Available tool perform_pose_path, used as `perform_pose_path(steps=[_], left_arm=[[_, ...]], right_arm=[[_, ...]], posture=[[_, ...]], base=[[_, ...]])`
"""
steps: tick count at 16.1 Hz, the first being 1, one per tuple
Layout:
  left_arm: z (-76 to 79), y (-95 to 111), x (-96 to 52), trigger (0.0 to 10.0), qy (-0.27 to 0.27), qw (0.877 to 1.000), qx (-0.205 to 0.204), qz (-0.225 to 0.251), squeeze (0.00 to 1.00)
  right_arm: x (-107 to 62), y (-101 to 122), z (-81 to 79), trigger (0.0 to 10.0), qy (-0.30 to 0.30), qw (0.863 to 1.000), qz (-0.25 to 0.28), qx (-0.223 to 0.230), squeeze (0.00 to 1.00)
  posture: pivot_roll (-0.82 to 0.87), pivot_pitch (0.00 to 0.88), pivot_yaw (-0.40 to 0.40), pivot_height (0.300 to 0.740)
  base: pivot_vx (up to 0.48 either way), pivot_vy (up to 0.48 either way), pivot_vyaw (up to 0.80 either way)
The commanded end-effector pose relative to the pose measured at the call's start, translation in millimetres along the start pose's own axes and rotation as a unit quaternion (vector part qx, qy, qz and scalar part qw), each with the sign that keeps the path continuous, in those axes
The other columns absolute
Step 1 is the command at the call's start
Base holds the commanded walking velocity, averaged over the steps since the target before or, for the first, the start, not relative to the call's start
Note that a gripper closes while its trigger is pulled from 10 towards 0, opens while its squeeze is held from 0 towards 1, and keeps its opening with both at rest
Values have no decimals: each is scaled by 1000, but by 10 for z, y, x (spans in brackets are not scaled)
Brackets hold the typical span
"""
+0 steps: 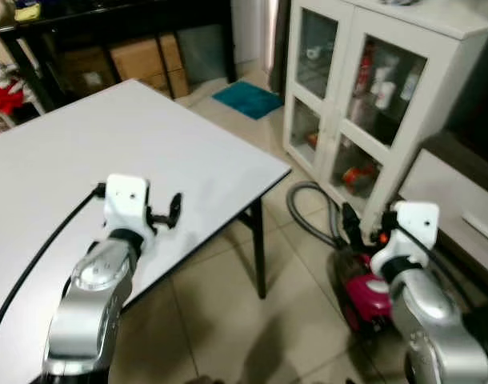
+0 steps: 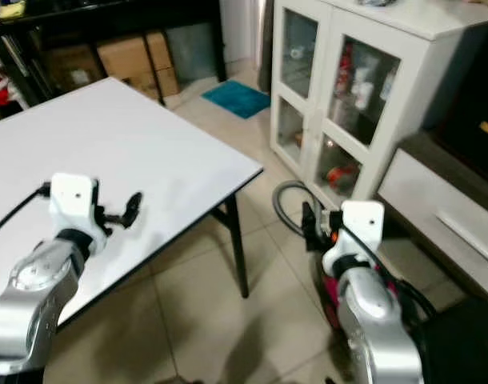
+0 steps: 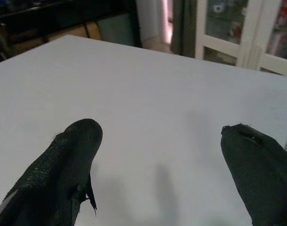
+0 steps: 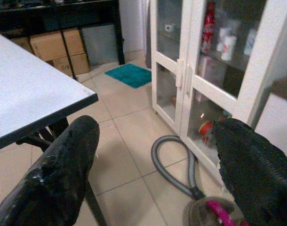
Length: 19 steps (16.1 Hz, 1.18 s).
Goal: Setting the table
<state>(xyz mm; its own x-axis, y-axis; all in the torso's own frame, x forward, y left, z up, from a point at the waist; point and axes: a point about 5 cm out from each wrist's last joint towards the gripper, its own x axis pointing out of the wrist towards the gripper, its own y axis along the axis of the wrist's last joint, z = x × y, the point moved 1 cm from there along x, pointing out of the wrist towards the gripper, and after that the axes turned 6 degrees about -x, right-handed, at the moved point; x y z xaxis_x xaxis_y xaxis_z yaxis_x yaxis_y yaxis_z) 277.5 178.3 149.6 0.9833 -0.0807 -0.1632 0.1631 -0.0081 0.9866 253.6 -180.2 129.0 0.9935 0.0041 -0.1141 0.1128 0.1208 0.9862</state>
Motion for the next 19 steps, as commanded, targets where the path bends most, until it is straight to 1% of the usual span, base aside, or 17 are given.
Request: perform_pose_path(steps=[1, 2, 3, 5, 7, 8, 9, 10, 11, 13, 14, 15, 16, 19], left_arm=[[-55, 28, -18, 10000, 8, 1000, 1, 4, 1000], [-80, 52, -13, 10000, 21, 1000, 2, 12, 1000], [-114, 97, -21, 10000, 33, 999, -10, 27, 1000], [-143, 164, -71, 10000, 45, 998, -7, 43, 1000], [-137, 191, -92, 10000, 52, 997, 4, 50, 1000], [-89, 168, -98, 10000, 42, 997, 31, 48, 961], [-66, 141, -97, 10000, 38, 998, 32, 41, 282], [-52, 107, -94, 10000, 38, 998, 35, 34, 0], [-38, 78, -91, 10000, 39, 998, 37, 30, 0], [-12, 93, -92, 10000, 36, 998, 34, 34, 0], [-11, 99, -90, 10000, 35, 998, 34, 34, 0], [-44, 94, -78, 10000, 43, 998, 36, 31, 0], [-50, 80, -71, 10000, 45, 998, 39, 29, 0], [-40, 61, -69, 10000, 46, 998, 42, 26, 0]], right_arm=[[2, 66, -54, 10000, 10, 1000, 14, -6, 1000], [14, 137, -75, 10000, 18, 999, 37, 5, 1000], [24, 226, -99, 10000, 28, 998, 62, 10, 1000], [43, 367, -109, 10000, 25, 996, 83, -6, 1000], [57, 404, -120, 10000, 28, 995, 92, 12, 1000], [70, 344, -147, 10000, 32, 997, 76, 13, 1000], [75, 319, -149, 10000, 30, 997, 70, 9, 1000], [83, 287, -149, 10000, 30, 997, 65, 6, 1000], [92, 241, -138, 10000, 26, 998, 56, 9, 1000], [110, 190, -111, 10000, 21, 999, 39, 30, 1000], [118, 180, -117, 10000, 24, 999, 34, 28, 1000], [132, 180, -133, 10000, 26, 999, 32, 25, 1000], [141, 181, -132, 10000, 27, 999, 31, 21, 1000], [154, 187, -106, 10000, 18, 999, 32, 13, 1000]], posture=[[-128, 0, 109, 740], [-123, 0, 102, 740], [-117, 0, 92, 740], [-109, 1, 78, 740], [-107, 3, 73, 740], [-106, 5, 69, 740], [-109, 4, 67, 740], [-112, 4, 66, 740], [-113, 3, 63, 740], [-115, 6, 61, 740], [-115, 7, 60, 740], [-117, 9, 58, 740], [-121, 9, 54, 740], [-125, 11, 52, 740]], base=[[0, 0, 800], [0, 0, 800], [0, 0, 800], [0, 0, 800], [0, 0, 800], [0, 0, 800], [0, 0, 800], [0, 0, 800], [0, 0, 800], [0, 0, 800], [0, 0, 800], [0, 0, 800], [0, 322, 800], [0, 80, 800]])
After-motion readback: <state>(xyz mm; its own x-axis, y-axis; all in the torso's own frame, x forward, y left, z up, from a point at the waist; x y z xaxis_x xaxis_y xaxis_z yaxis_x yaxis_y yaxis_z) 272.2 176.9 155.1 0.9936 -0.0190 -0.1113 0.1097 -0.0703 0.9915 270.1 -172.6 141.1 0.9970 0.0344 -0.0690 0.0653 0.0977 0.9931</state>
